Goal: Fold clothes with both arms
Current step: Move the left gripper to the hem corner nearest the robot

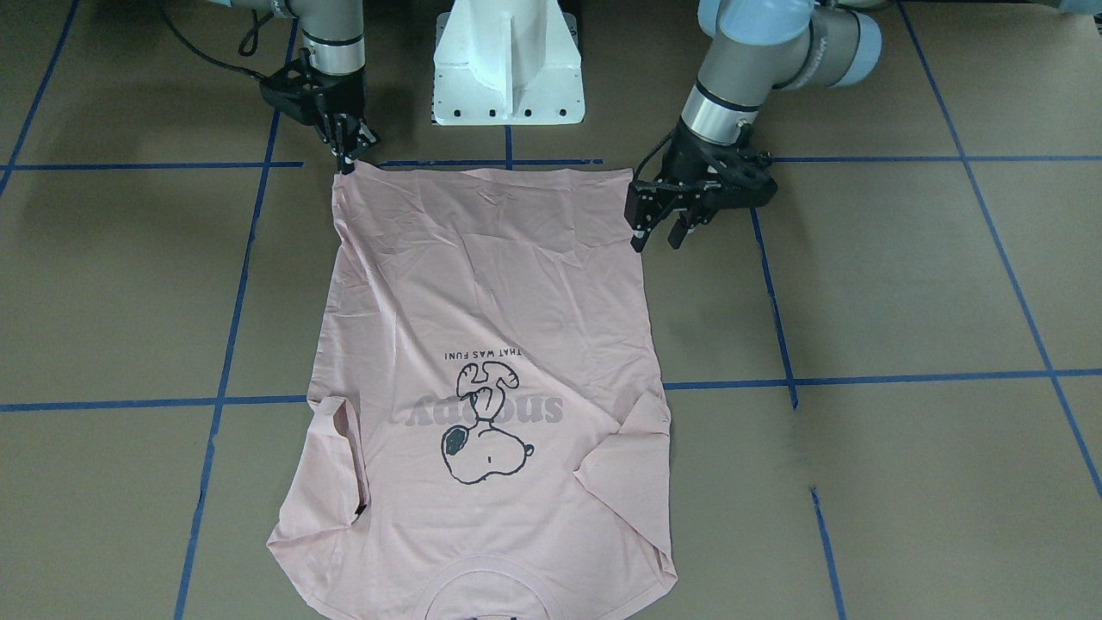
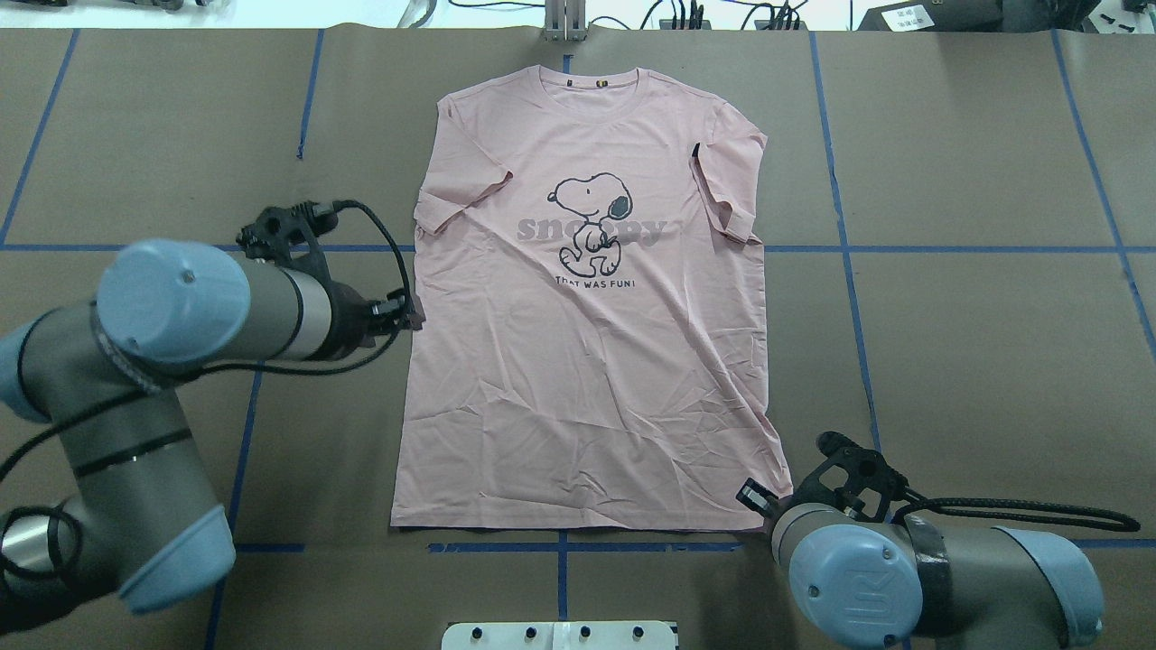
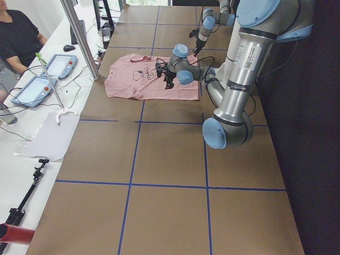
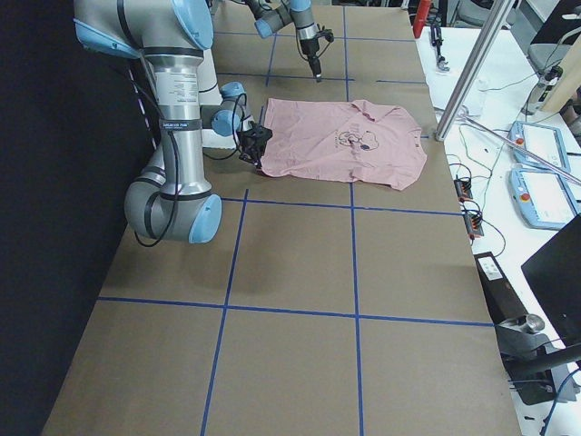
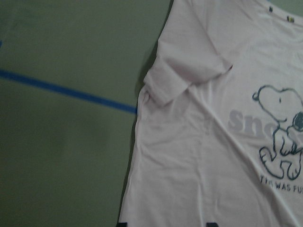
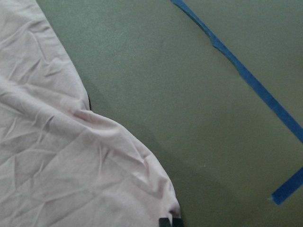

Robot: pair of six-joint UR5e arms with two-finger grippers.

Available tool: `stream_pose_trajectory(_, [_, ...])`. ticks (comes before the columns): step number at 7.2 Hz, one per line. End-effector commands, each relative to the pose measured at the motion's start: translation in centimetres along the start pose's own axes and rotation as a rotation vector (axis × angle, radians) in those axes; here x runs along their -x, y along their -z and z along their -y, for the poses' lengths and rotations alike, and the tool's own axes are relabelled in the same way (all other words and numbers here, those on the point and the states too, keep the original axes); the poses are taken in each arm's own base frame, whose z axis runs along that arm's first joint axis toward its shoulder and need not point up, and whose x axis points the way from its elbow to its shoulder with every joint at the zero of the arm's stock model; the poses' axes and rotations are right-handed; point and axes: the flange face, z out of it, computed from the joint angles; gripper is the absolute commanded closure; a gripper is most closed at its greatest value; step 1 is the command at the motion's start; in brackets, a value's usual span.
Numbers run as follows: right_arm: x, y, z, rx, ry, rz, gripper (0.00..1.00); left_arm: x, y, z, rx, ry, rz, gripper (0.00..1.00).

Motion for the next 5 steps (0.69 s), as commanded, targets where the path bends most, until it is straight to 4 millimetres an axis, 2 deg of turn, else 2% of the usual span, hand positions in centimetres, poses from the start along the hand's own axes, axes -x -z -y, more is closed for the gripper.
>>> stream_pose_trajectory(1, [-0.2,0.4,0.2,-0.002,0.004,-0.011,1.0,0.5,-2.0,-9.2,0.032,0.051,0.073,0.36])
stream_pose_trajectory(3, [-0.3,0.7,0.0,0.0,0.008,-0.012,1.0,1.3,-3.5,-13.5,0.084,0.057,0.12,0.37])
stream_pose_trajectory(5, [-0.3,0.7,0.0,0.0,0.009,-0.012,1.0,2.1,-4.2,-14.6,0.089,0.046,0.183,0.37])
